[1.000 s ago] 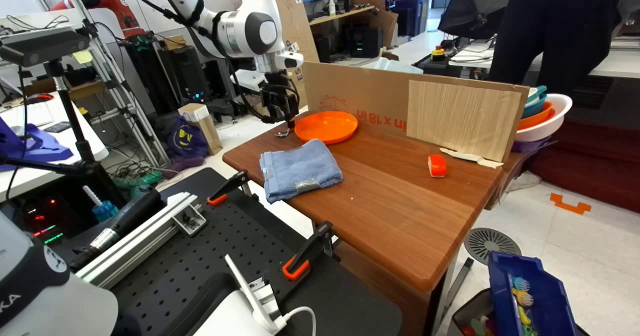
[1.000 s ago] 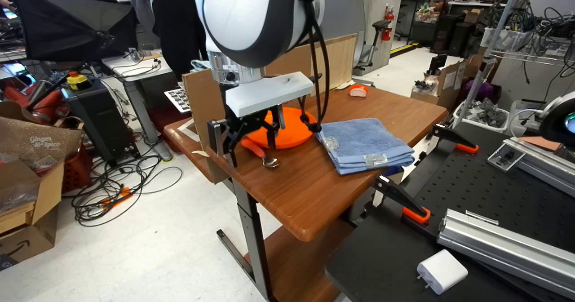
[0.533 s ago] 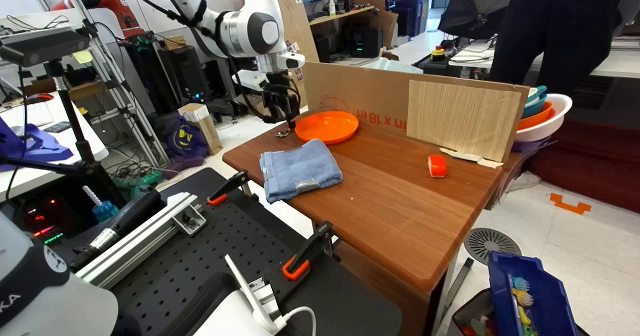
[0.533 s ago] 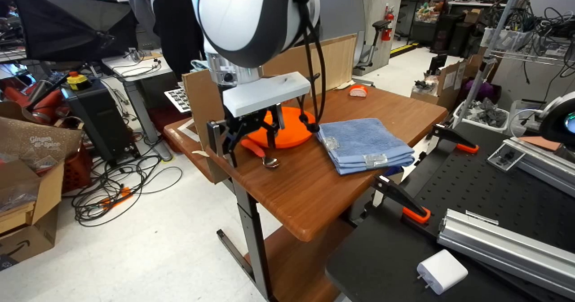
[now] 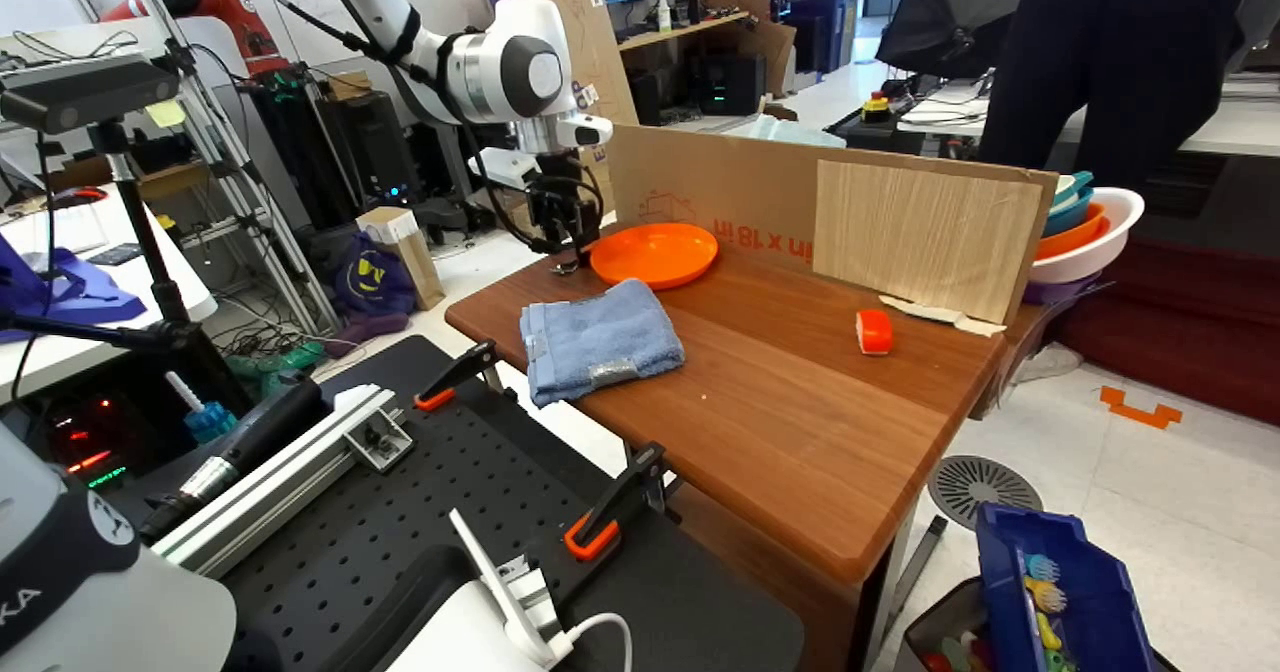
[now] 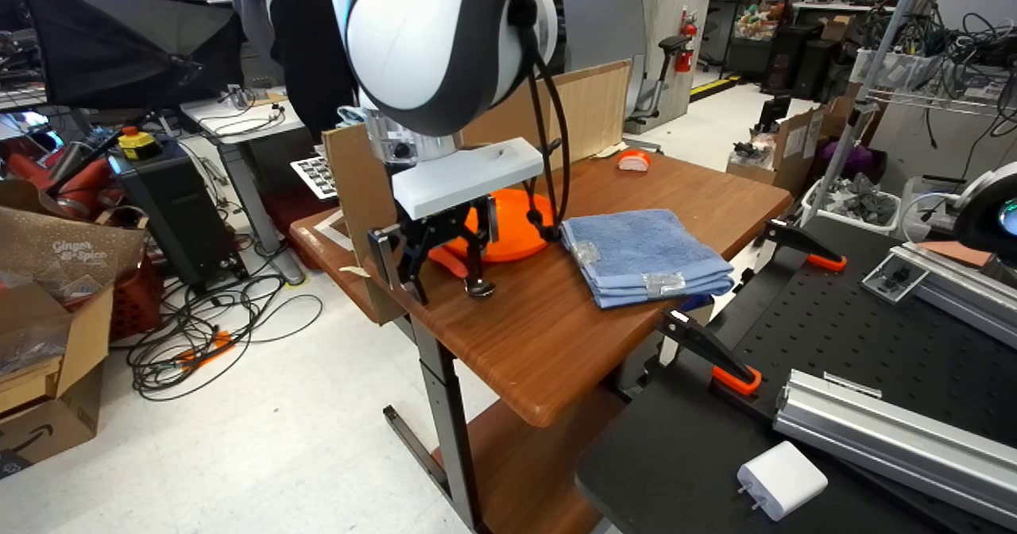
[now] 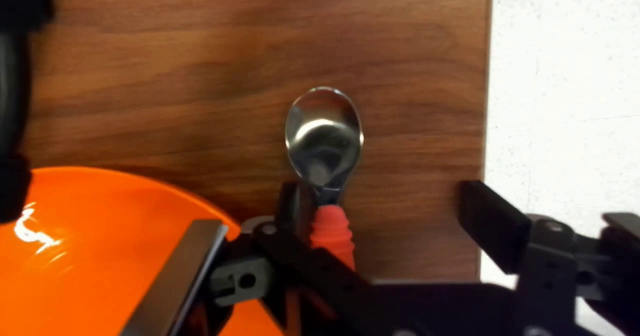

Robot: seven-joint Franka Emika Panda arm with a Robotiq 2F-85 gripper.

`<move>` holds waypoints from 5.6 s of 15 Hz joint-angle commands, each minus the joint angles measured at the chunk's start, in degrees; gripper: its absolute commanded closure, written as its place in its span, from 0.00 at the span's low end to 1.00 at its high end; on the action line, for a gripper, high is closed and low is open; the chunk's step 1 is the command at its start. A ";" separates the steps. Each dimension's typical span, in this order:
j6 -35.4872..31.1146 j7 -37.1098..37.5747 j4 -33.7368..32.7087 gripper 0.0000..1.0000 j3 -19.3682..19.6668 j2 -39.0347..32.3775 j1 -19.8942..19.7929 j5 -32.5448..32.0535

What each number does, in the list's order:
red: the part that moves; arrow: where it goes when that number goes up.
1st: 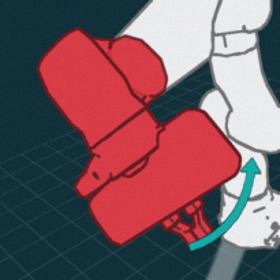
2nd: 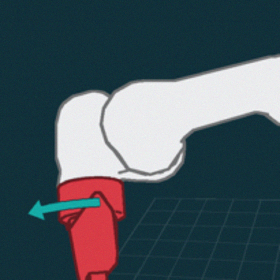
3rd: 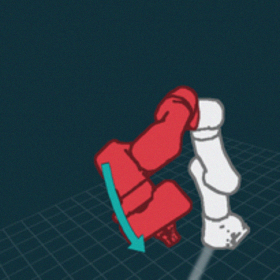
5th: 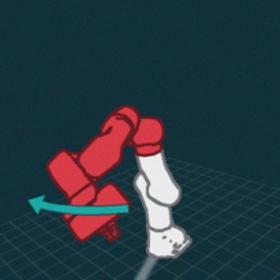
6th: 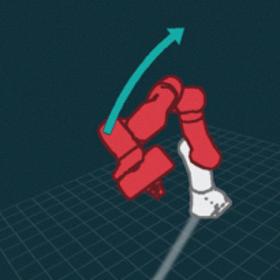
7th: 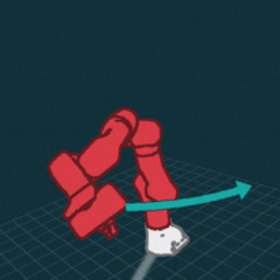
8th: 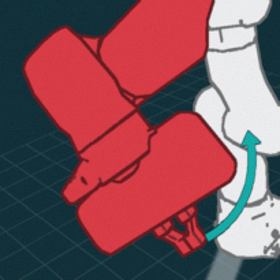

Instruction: Pick the spoon and move it to the right on the desk

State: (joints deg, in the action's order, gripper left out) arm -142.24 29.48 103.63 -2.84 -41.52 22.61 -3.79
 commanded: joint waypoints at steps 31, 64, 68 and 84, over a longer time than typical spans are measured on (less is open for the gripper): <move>1.60 -0.12 2.73 0.97 0.14 7.19 1.11 -0.20; -9.90 -20.29 22.34 0.97 1.75 22.61 -29.68 32.31; -10.14 -18.76 20.96 0.97 2.20 17.93 -29.86 31.23; -10.04 -9.60 12.94 0.97 6.55 6.89 -27.77 27.51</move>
State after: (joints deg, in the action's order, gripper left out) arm -151.82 17.17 117.88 2.27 -33.50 -6.65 25.57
